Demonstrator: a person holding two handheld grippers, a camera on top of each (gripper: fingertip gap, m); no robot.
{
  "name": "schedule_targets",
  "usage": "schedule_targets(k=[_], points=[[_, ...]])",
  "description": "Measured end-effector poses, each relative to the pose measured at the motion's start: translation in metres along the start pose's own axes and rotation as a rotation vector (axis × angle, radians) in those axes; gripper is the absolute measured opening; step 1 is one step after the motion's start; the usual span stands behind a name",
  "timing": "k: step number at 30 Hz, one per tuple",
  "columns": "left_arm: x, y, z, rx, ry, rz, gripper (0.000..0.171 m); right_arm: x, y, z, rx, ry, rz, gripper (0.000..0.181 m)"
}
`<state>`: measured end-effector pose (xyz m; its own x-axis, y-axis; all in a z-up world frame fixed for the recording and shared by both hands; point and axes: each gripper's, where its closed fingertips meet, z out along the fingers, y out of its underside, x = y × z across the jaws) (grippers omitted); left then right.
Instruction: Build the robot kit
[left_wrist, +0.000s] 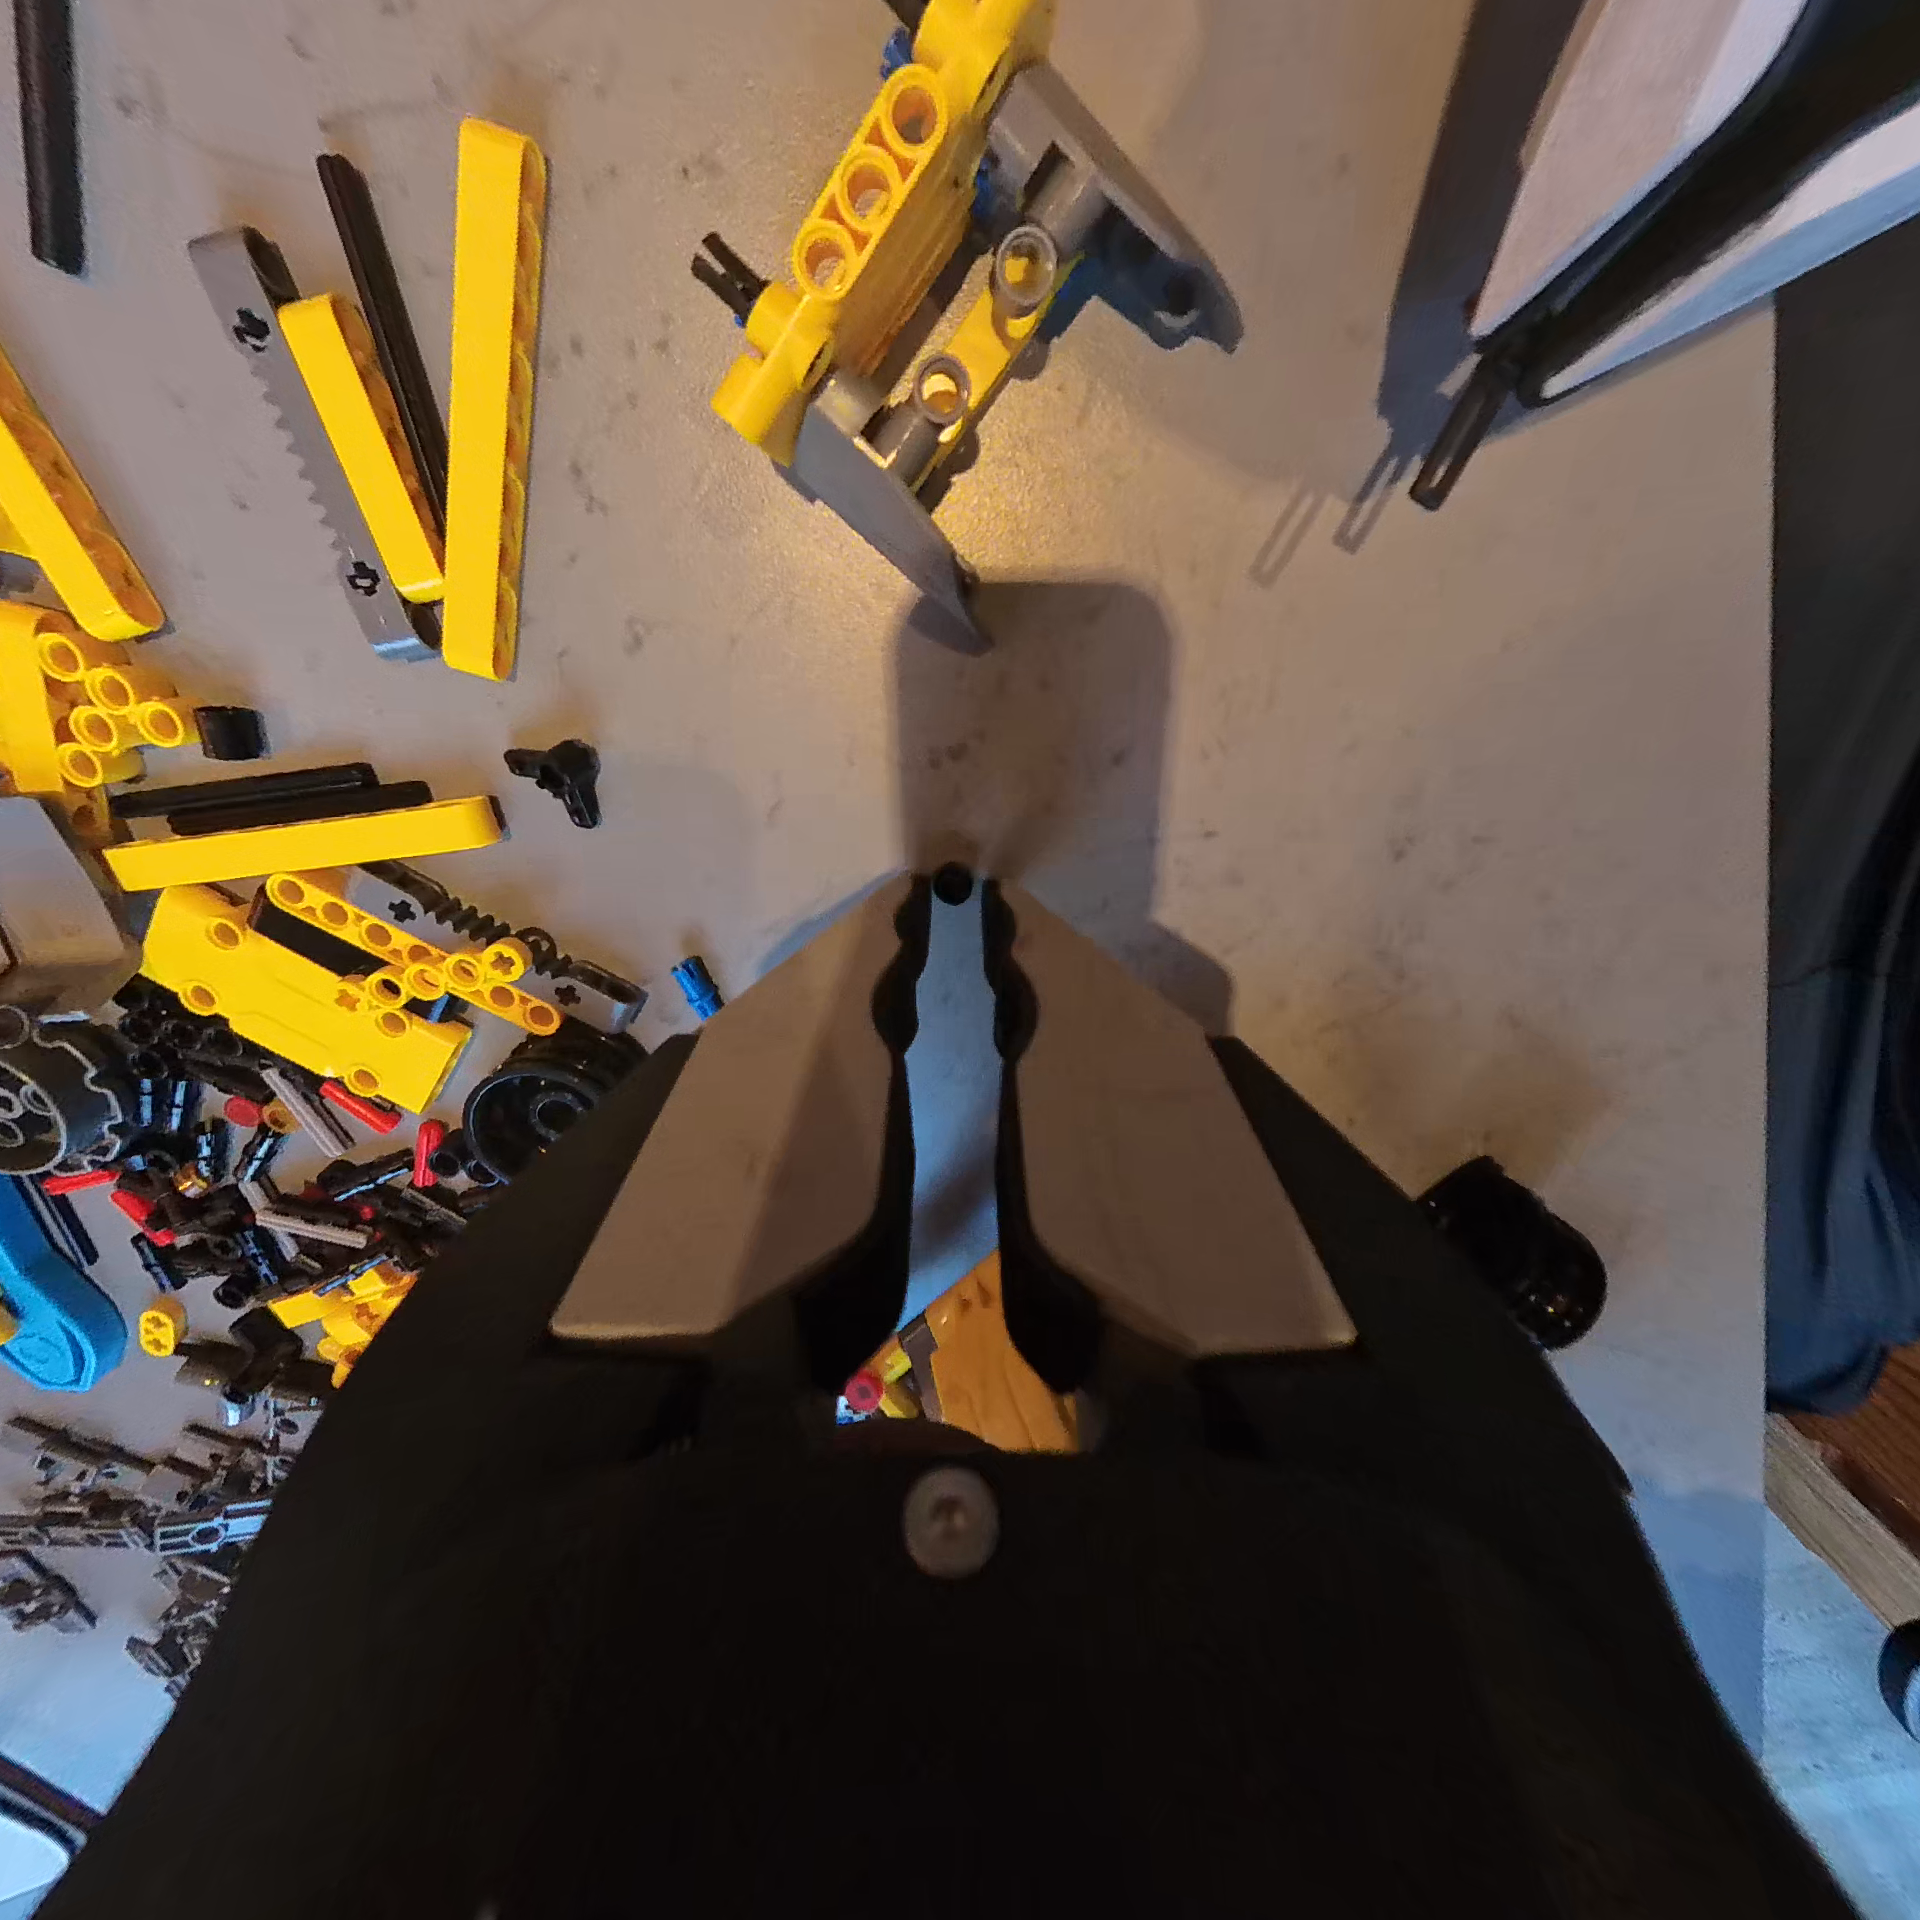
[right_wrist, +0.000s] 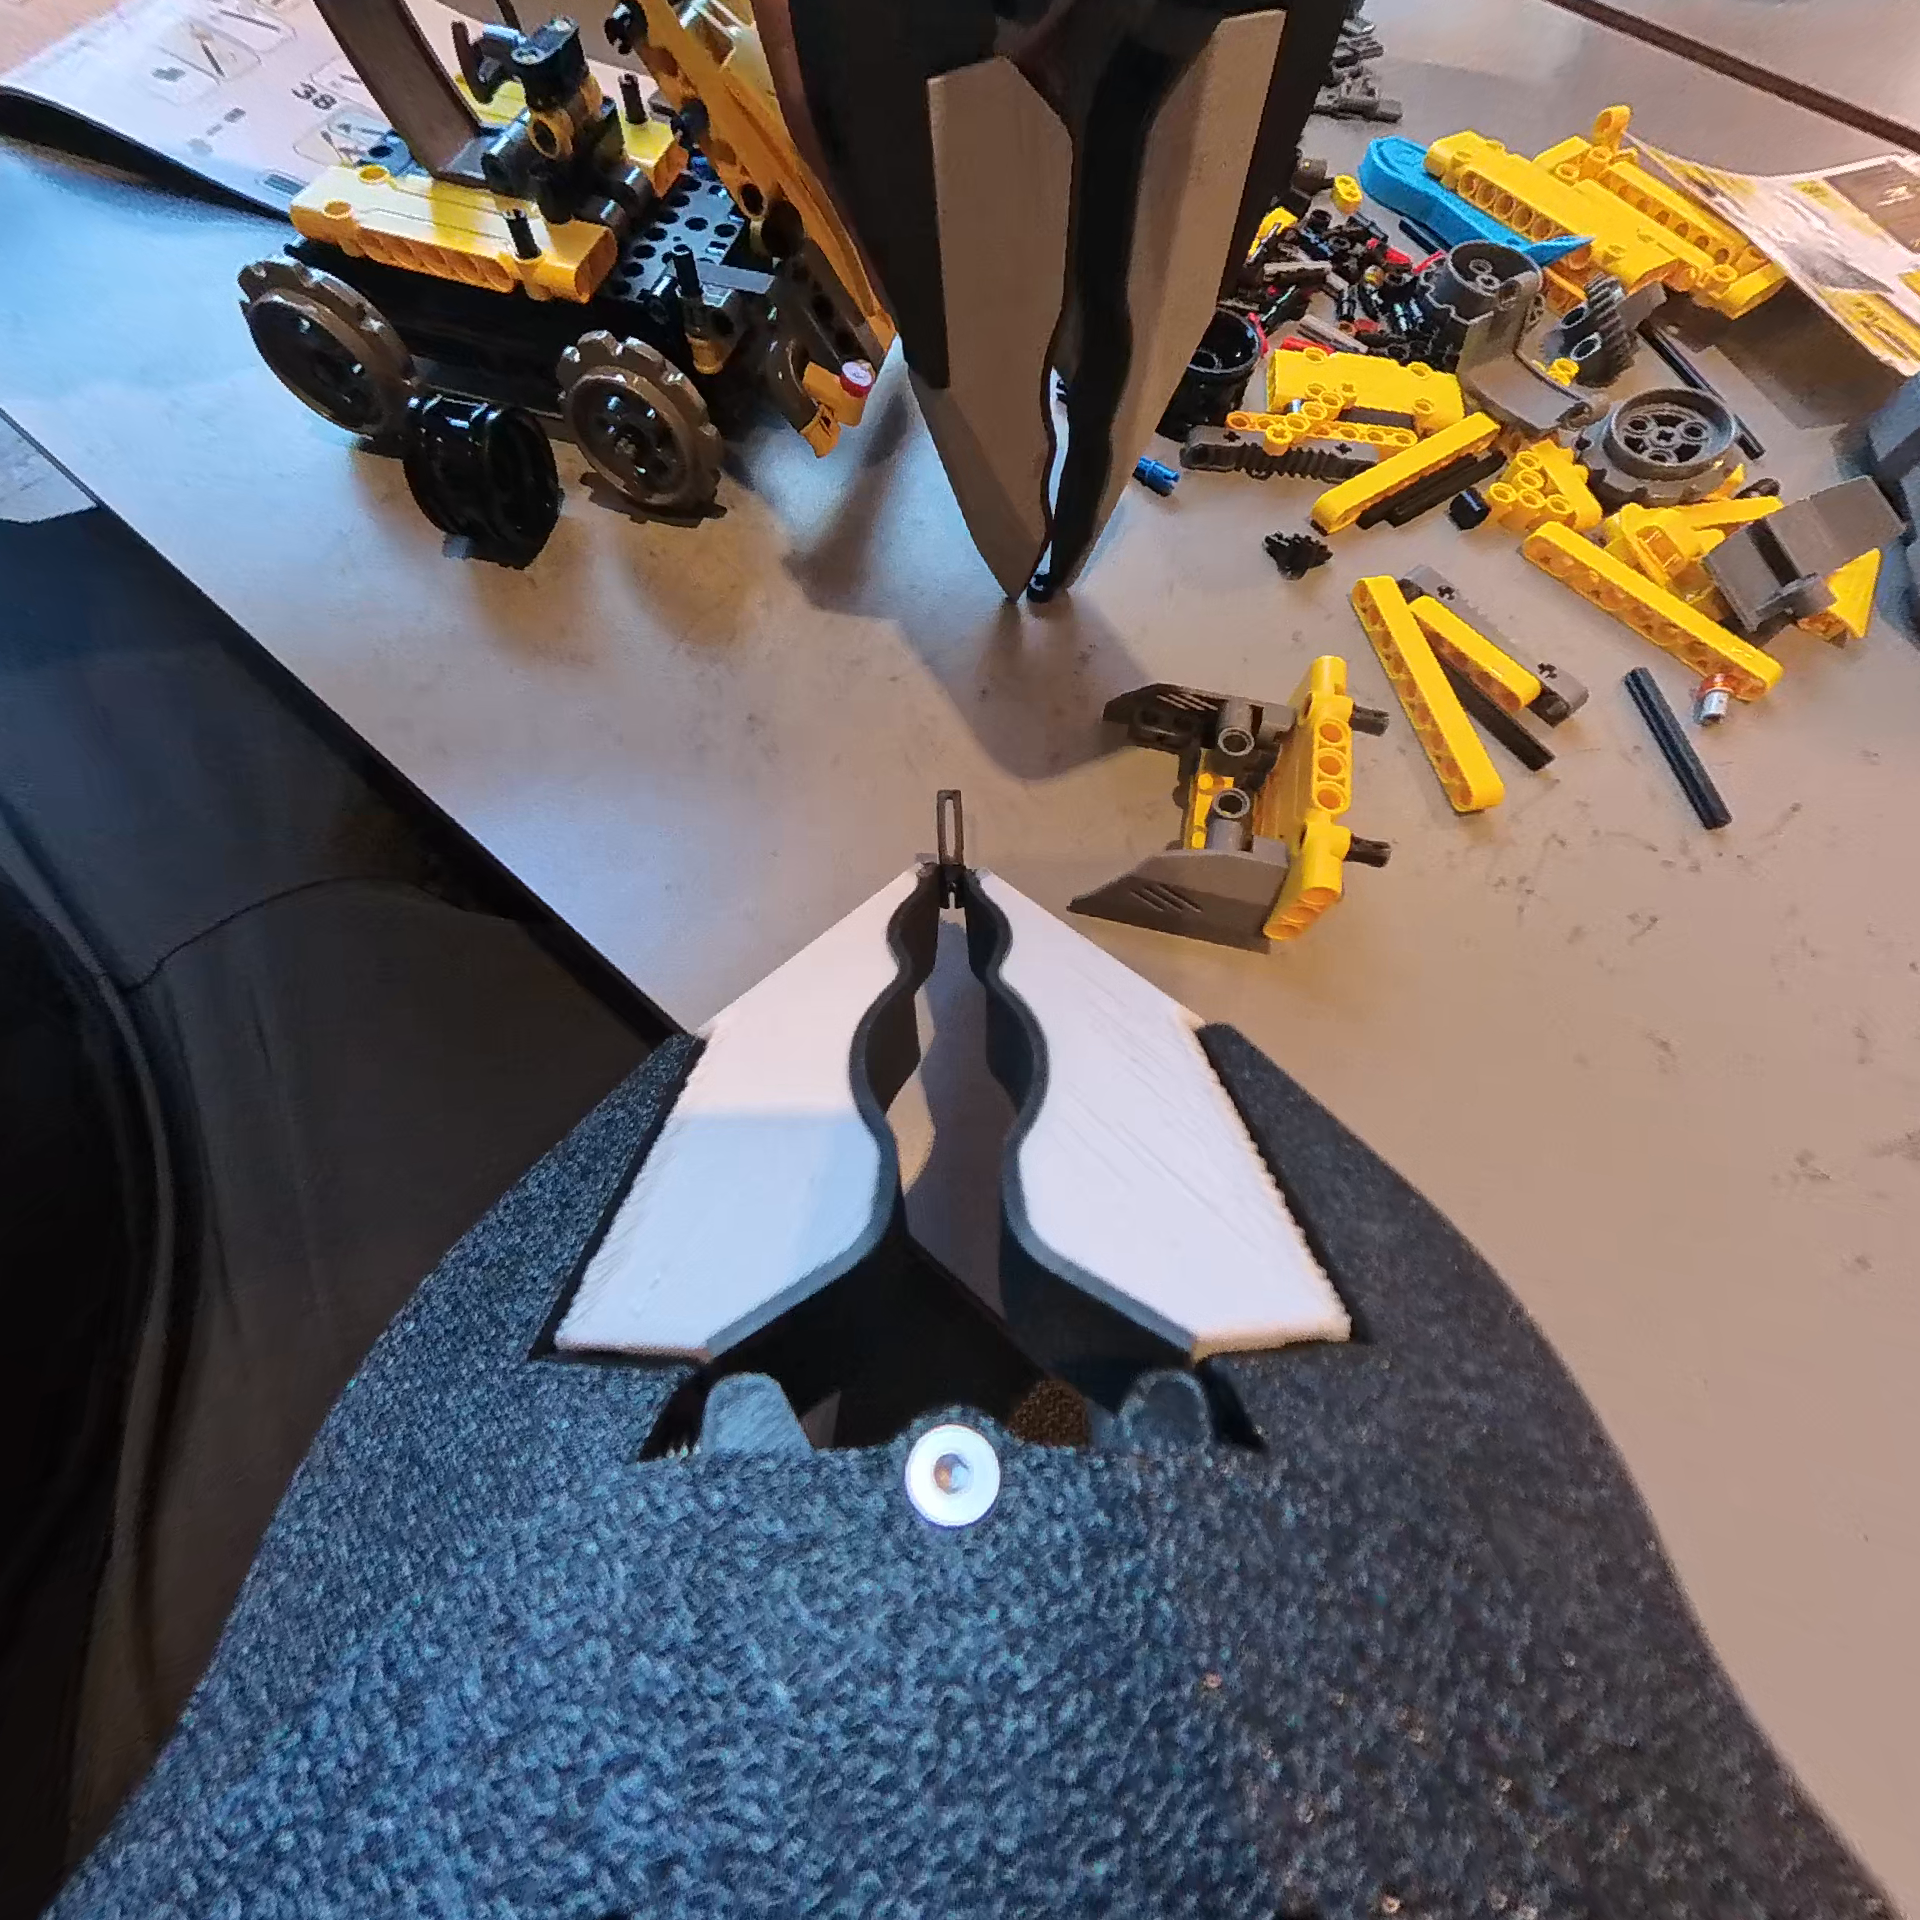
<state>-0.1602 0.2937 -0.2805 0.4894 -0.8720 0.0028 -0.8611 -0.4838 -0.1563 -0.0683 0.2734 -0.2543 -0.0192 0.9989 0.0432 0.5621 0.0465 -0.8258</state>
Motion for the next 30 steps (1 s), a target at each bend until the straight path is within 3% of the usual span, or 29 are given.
schedule_targets(k=[10,13,17,20,24,27,30], points=[[-0.001,0.000,0.000,0.000,-0.016,-0.004,0.006,-0.001,0.000,0.000,0.000,0.001,-0.001,0.004],[0.002,0.000,-0.014,0.015,-0.058,0.012,0.005,-0.005,-0.003,0.000,0.019,-0.015,-0.010,0.004],[0.031,-0.015,-0.083,0.279,-0.184,-0.028,0.005,-0.021,-0.016,-0.003,0.083,-0.090,-0.022,0.004],[0.083,-0.004,-0.133,0.602,-0.201,-0.178,0.005,-0.040,-0.029,-0.003,0.131,-0.171,-0.025,0.004],[0.138,0.070,-0.143,0.912,-0.184,-0.535,0.005,-0.083,-0.063,0.000,0.218,-0.262,-0.104,0.004],[0.176,0.127,-0.126,1.084,-0.078,-0.841,0.005,-0.133,-0.086,0.018,0.223,-0.355,-0.204,0.004],[0.206,0.162,-0.113,1.281,0.053,-1.063,0.005,-0.186,-0.104,0.049,0.186,-0.447,-0.321,0.004]])
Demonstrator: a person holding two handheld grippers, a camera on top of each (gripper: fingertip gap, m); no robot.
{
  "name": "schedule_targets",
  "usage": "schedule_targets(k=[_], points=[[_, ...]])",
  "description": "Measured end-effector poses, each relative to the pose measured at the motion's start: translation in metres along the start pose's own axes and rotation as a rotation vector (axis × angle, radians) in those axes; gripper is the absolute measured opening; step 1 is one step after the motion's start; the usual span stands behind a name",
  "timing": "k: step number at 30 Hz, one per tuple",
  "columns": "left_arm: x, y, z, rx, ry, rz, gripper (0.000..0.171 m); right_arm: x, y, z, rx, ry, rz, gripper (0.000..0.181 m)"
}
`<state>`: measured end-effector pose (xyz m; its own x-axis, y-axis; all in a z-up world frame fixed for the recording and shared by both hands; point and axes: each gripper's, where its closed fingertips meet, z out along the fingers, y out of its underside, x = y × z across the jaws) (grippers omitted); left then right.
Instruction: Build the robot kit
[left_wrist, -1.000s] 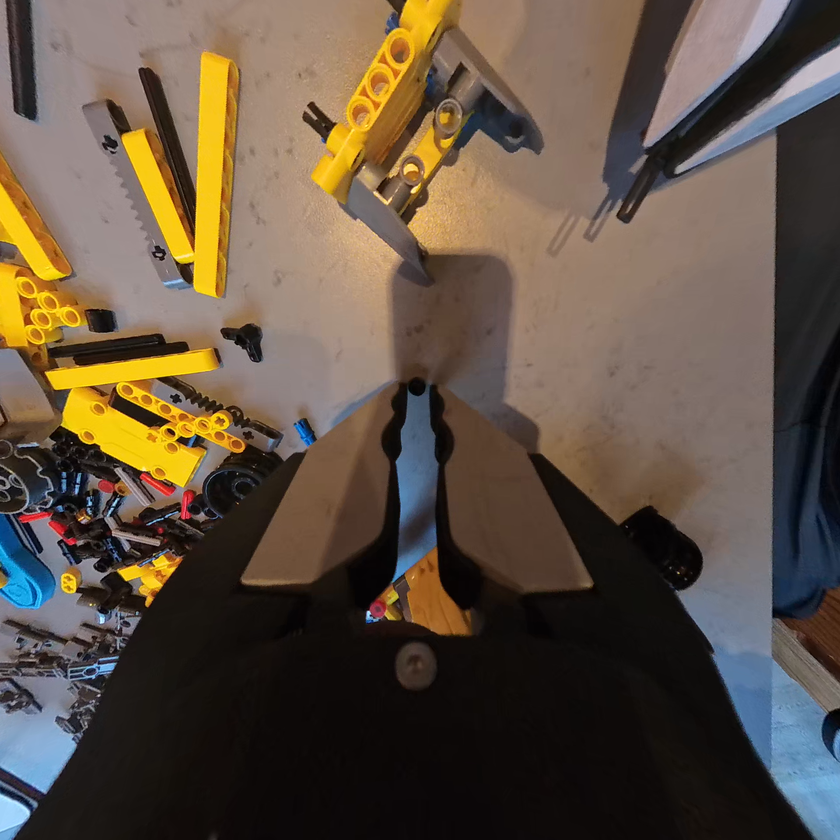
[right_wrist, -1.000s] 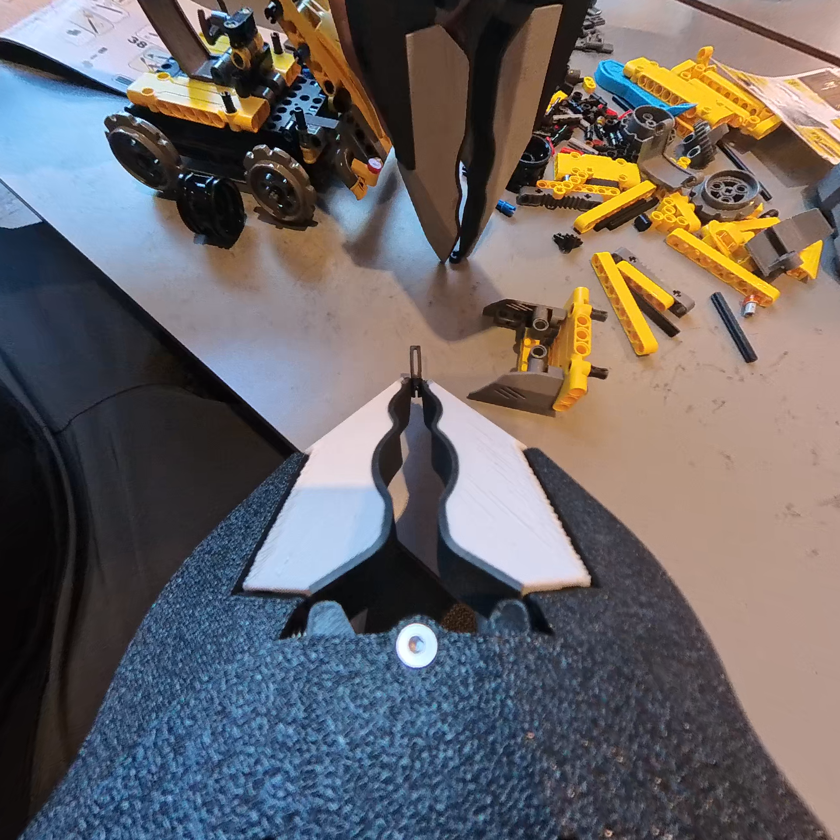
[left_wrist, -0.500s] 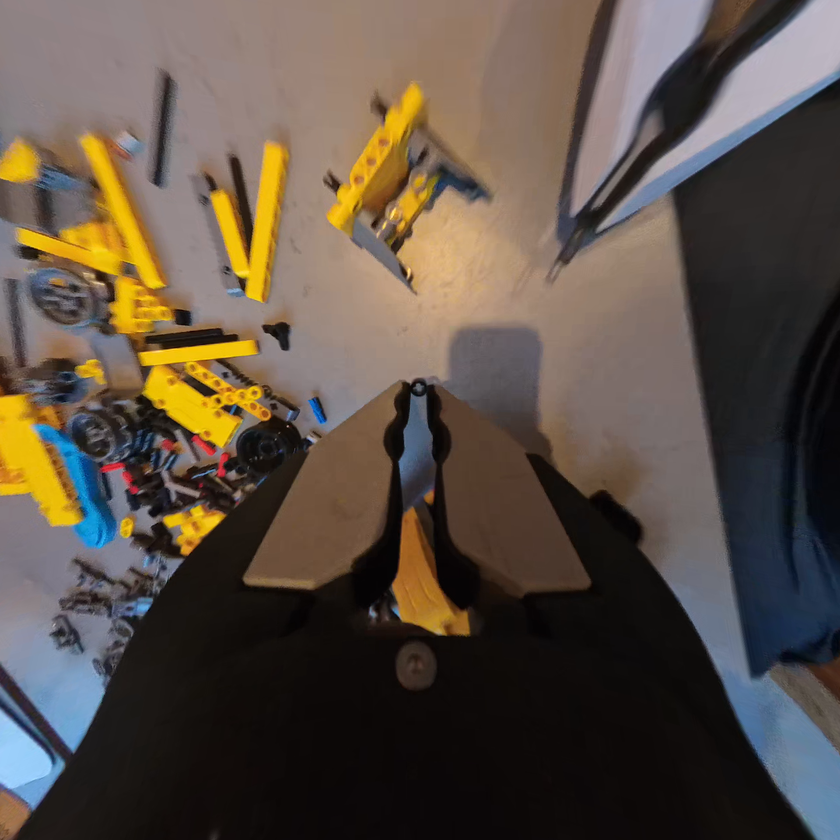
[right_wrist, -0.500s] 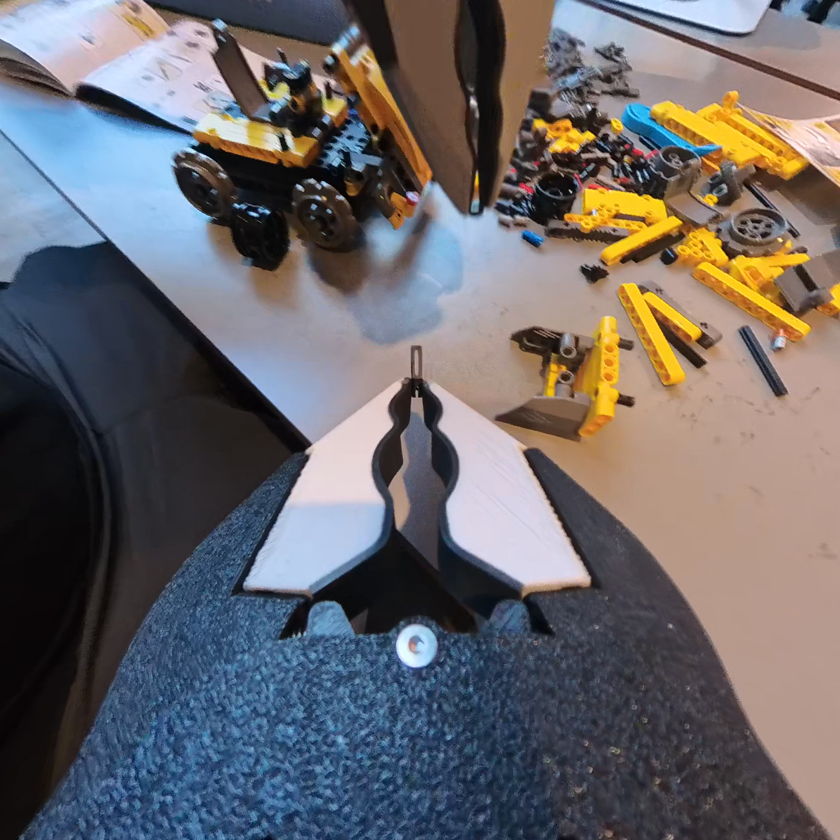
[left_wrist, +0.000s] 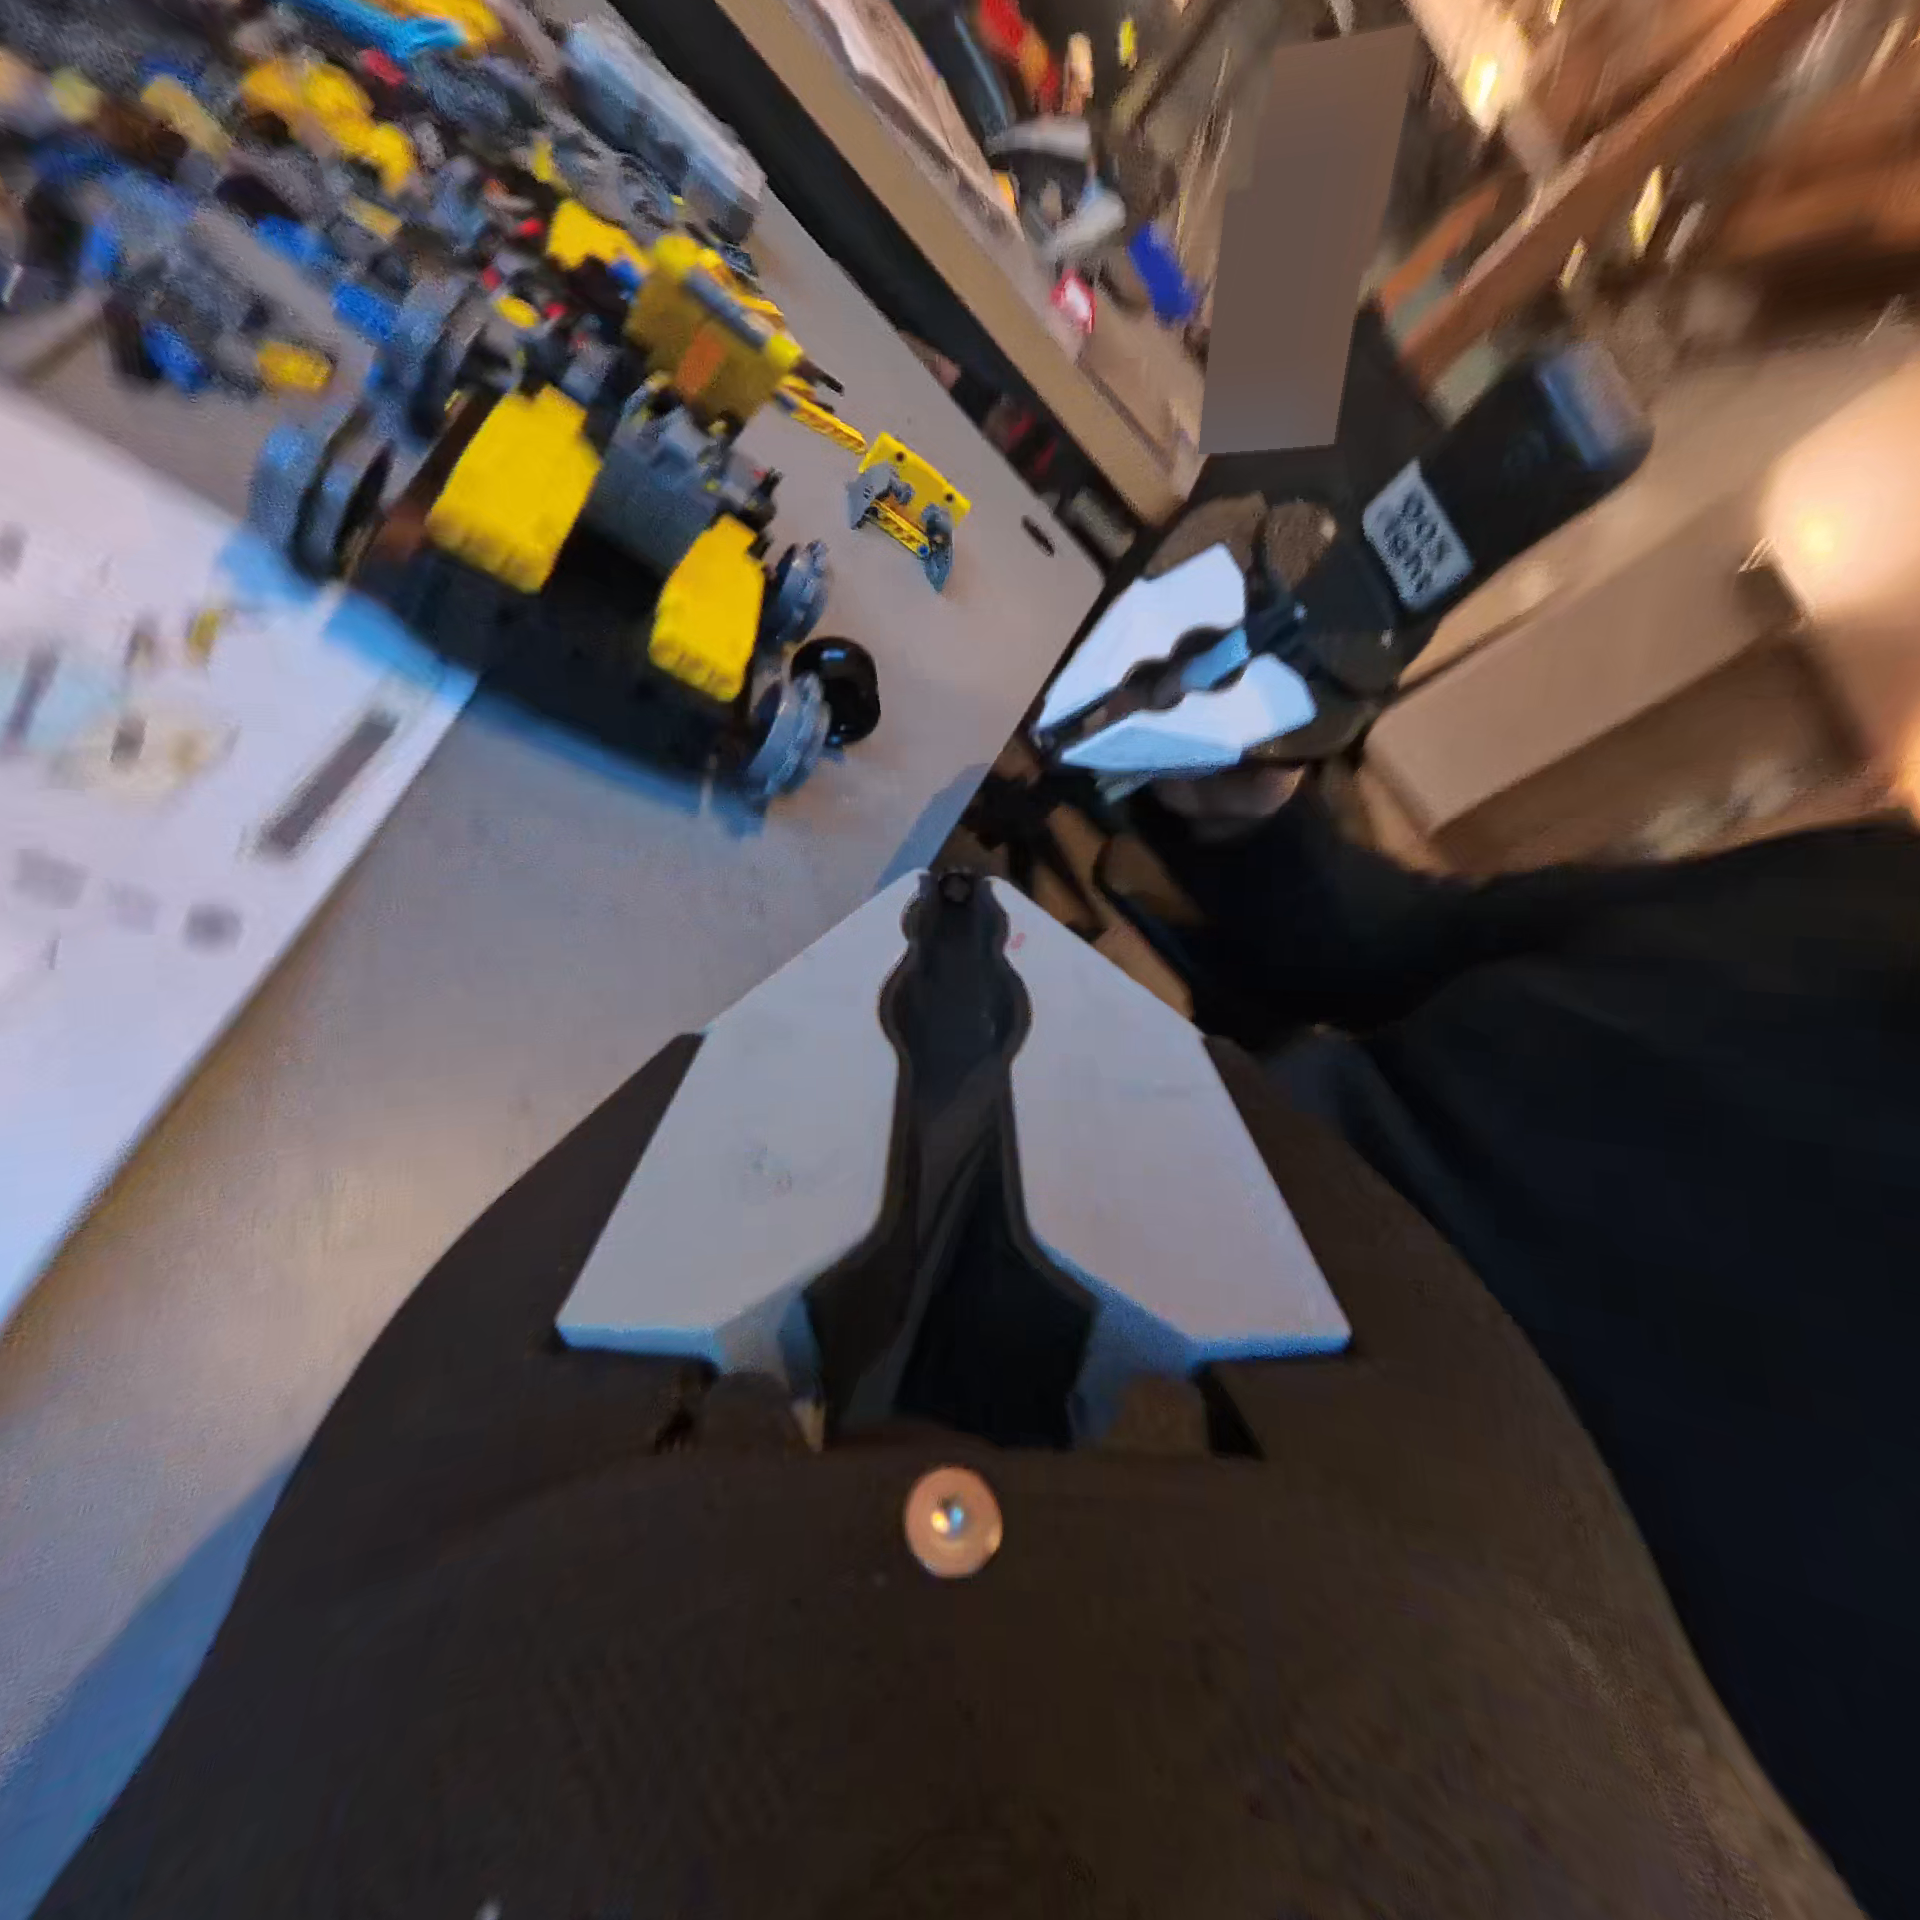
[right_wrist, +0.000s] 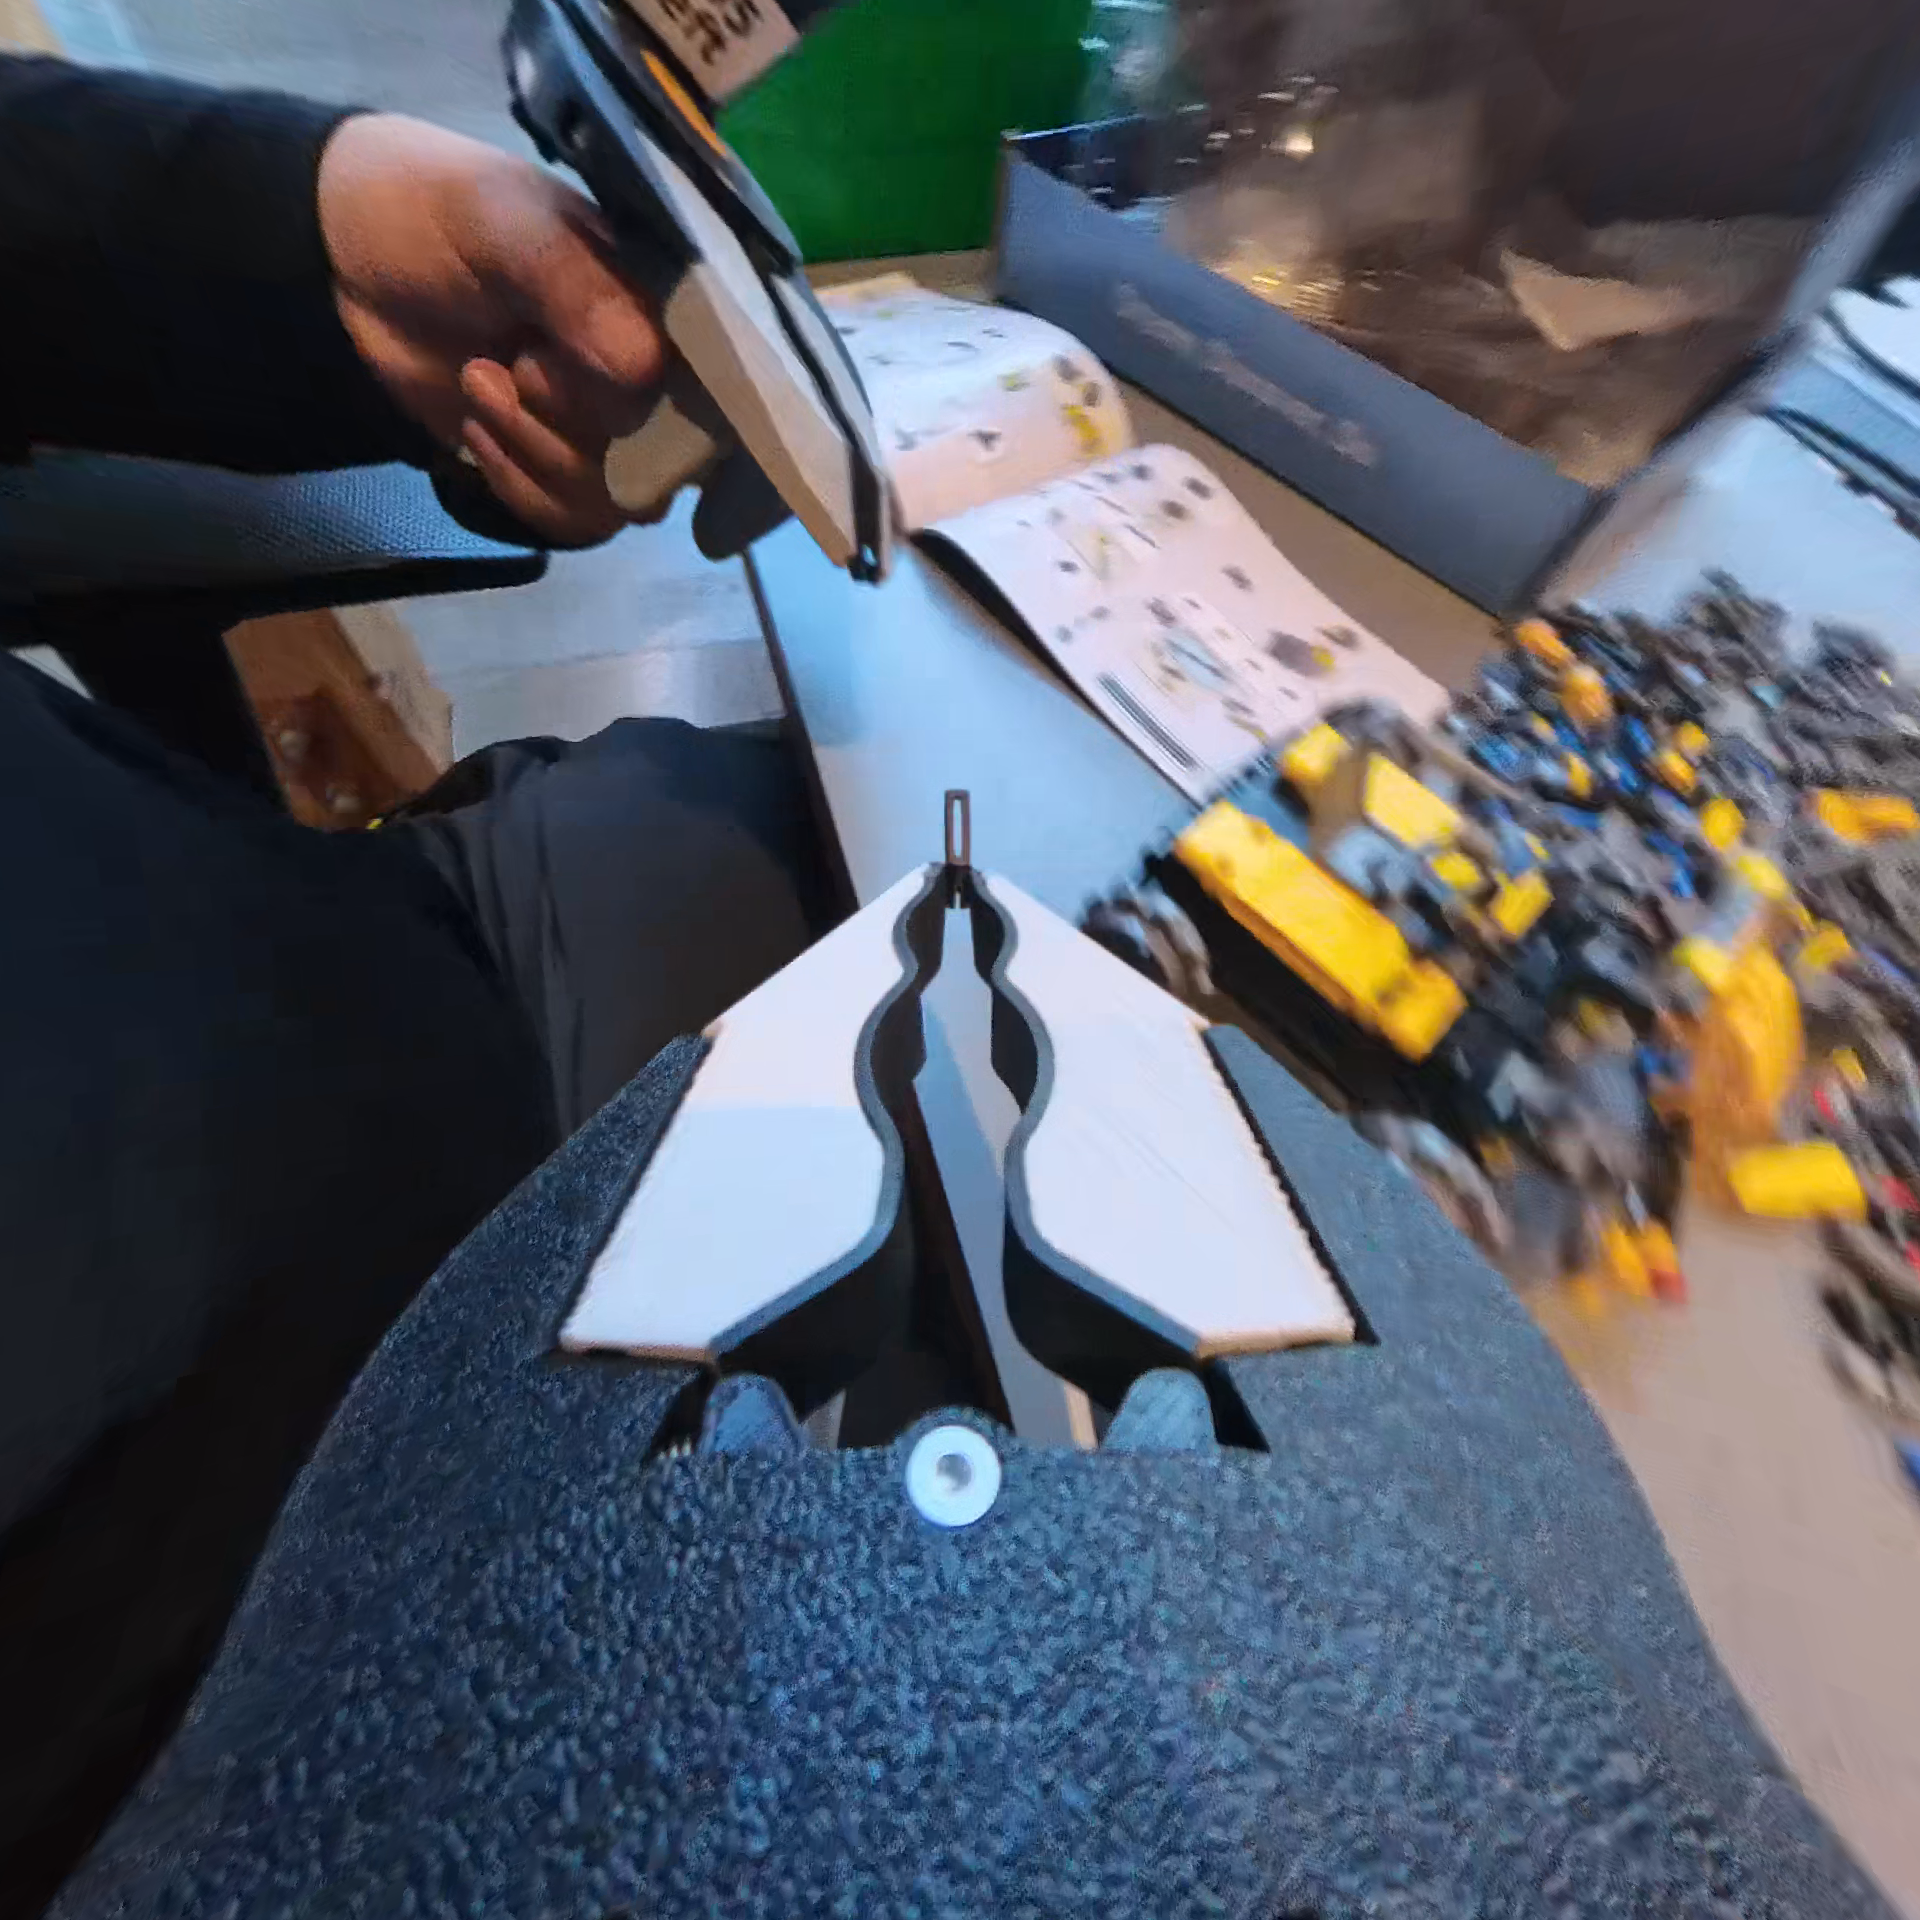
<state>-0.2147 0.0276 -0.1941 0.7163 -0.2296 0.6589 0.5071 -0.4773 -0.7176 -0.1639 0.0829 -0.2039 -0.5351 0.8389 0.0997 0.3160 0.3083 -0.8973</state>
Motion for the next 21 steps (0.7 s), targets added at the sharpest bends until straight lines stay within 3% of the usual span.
schedule_targets(k=[3,8,13,16,21], points=[[-0.021,0.022,-0.031,0.086,-0.023,-0.118,0.005,-0.019,-0.011,0.050,-0.075,-0.062,-0.126,0.004],[-0.030,0.039,-0.080,0.212,-0.143,0.020,0.005,-0.037,-0.003,0.102,-0.198,-0.142,-0.197,0.004],[-0.026,0.037,-0.108,0.289,-0.225,0.182,0.005,-0.031,0.013,0.114,-0.305,-0.133,-0.153,0.004],[-0.029,0.033,-0.123,0.367,-0.252,0.199,0.005,-0.025,0.011,0.115,-0.310,-0.107,-0.164,0.004],[-0.046,0.029,-0.154,0.434,-0.426,0.267,0.005,-0.029,0.009,0.126,-0.308,-0.123,-0.183,0.004]])
